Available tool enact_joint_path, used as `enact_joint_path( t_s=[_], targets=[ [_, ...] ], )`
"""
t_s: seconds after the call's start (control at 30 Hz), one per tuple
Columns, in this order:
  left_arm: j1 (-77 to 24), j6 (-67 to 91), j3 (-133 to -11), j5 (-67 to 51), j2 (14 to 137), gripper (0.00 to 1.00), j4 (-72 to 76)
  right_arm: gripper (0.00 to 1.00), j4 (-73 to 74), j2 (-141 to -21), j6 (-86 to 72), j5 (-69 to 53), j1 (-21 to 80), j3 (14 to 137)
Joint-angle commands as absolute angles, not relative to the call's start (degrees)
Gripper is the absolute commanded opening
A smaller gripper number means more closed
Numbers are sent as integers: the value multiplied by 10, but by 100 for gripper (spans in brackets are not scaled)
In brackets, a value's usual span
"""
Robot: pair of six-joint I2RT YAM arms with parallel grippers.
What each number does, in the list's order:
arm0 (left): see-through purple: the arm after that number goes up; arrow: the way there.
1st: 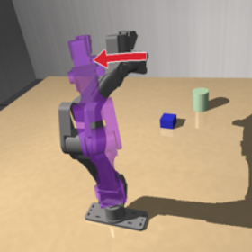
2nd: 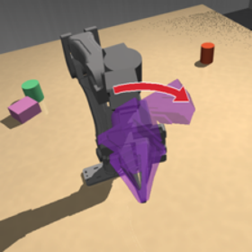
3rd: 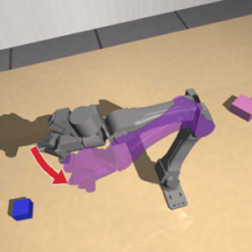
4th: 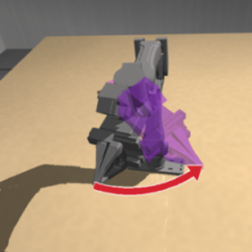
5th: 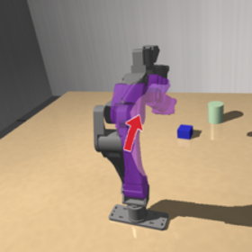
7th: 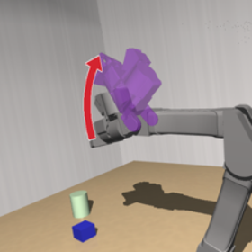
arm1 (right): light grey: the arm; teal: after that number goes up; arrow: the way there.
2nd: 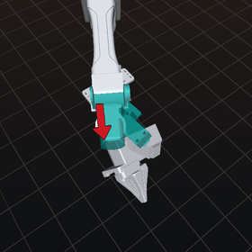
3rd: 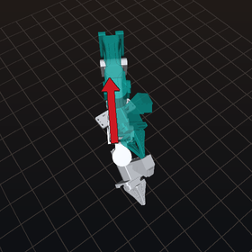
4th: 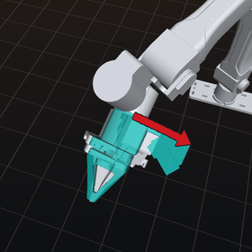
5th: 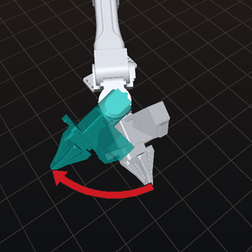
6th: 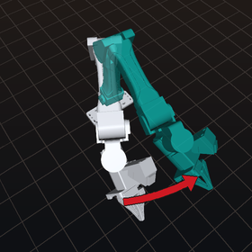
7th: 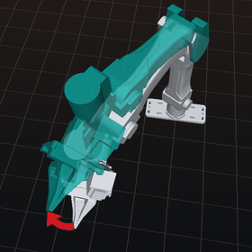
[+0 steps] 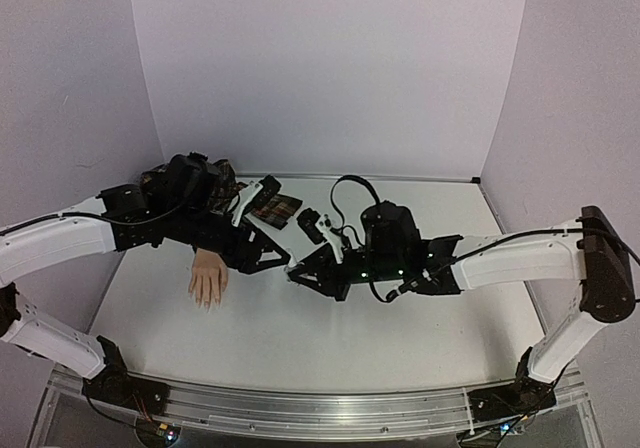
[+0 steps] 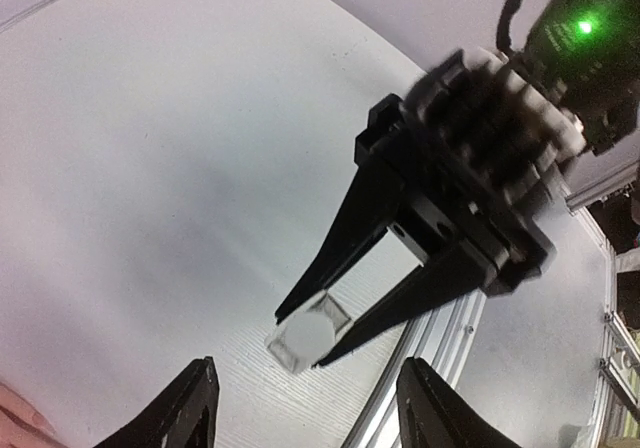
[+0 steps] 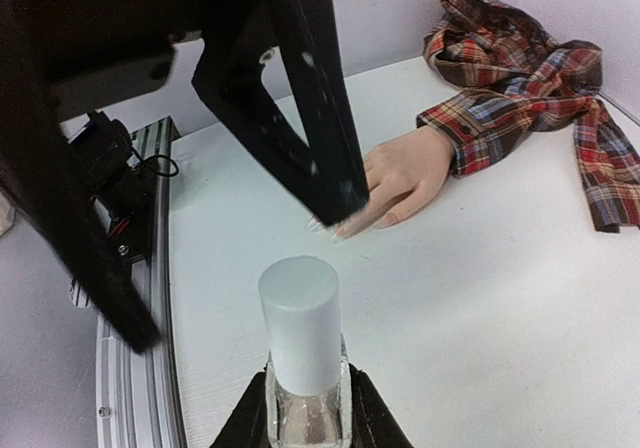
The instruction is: Paint the nails
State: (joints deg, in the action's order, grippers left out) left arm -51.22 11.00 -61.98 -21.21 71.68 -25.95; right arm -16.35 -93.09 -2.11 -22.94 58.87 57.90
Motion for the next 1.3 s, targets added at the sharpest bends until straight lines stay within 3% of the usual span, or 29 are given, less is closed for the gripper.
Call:
enact_joint_path(
  t_s=[0.0, 0.3, 0.6, 0.87, 0.97, 1.03, 1.13, 1.27],
  targets=[
    [-513, 218, -562, -221, 643, 69, -96, 0, -218, -851, -70, -175, 591, 556],
    [-513, 294, -570, -340, 695, 69, 60, 0, -217, -825, -92, -268, 591, 566],
    [-513, 277, -590, -398, 709, 37, 63, 0, -202, -818, -101, -305, 590, 587],
    [-513, 260, -596, -418, 714, 25, 39, 0, -170, -829, -85, -322, 590, 616],
    [-512, 252, -603, -410, 713, 10, 29, 0, -156, -834, -79, -313, 590, 628],
    [-512, 248, -610, -390, 711, 2, 18, 0, -144, -837, -76, -289, 590, 635],
    [-514, 243, -621, -329, 711, 0, -2, 0, -135, -840, -80, -183, 594, 635],
    [-540, 254, -647, -108, 723, 0, -58, 0, -142, -853, -68, 130, 641, 642]
  ],
)
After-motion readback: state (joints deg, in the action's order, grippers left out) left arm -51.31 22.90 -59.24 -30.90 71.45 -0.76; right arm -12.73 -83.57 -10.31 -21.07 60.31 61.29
